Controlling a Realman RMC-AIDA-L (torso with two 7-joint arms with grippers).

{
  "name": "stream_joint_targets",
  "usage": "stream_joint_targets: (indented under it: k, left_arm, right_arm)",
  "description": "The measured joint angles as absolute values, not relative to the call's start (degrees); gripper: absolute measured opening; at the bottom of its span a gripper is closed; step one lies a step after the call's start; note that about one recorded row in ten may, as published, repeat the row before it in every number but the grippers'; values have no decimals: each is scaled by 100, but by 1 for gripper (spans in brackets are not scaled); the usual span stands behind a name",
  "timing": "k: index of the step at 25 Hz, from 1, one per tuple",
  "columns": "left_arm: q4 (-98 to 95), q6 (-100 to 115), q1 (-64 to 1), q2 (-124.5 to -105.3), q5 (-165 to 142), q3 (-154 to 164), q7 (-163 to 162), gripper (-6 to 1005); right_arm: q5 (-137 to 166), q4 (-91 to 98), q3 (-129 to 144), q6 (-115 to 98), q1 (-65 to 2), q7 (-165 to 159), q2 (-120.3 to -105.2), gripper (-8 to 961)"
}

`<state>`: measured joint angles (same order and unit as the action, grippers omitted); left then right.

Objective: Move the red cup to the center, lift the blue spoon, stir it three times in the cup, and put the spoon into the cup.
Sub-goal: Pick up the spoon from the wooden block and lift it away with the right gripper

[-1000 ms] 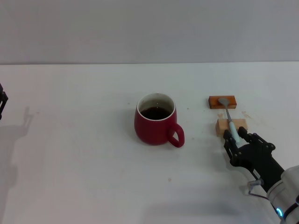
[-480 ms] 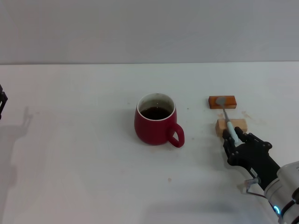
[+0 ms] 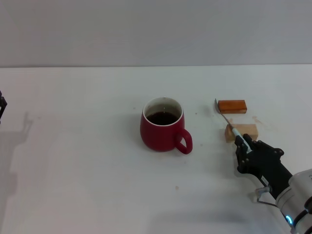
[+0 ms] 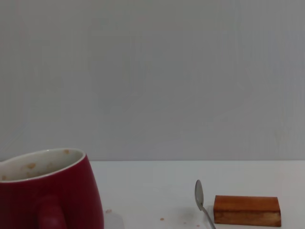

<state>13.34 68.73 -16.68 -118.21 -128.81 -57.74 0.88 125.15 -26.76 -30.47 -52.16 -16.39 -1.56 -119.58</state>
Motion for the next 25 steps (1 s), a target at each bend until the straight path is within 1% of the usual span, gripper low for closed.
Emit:
stream_joint_targets:
  k: [2,15,21,22,23,25]
  left_arm:
    - [1334,6872,-1673,-11821,-12875,-5774,88,852]
    - [1336,6863,-1741,-11829,-12898,-5774,88,852]
    - [1336,6866,-1744,-11830,-12909,-5774,88,852]
    - [1336,6878,-1743,-11830,-12911,-5774,88,852]
    - [1336,6878,-1743,-11830,-12911,-5774,88,852]
    - [1336,6885,-1736,-11830,-12911,-5774,88,852]
  right_arm:
    - [12516,-2672,-3043,-5243,-1639,-145,-11957,124]
    - [12527,-2929,-3107,-5392,-1542,201,-11926,124]
    - [12536,-3258,-3170,-5356,-1510,305,-11863,123]
    - [12552,-3367,-3171,-5353,-1498,315,-11826,123]
    - [12552,-3367,-3171,-5353,-1498,315,-11826,123]
    - [12556,-3576,-3175,-5330,-1453,422,-11745,123]
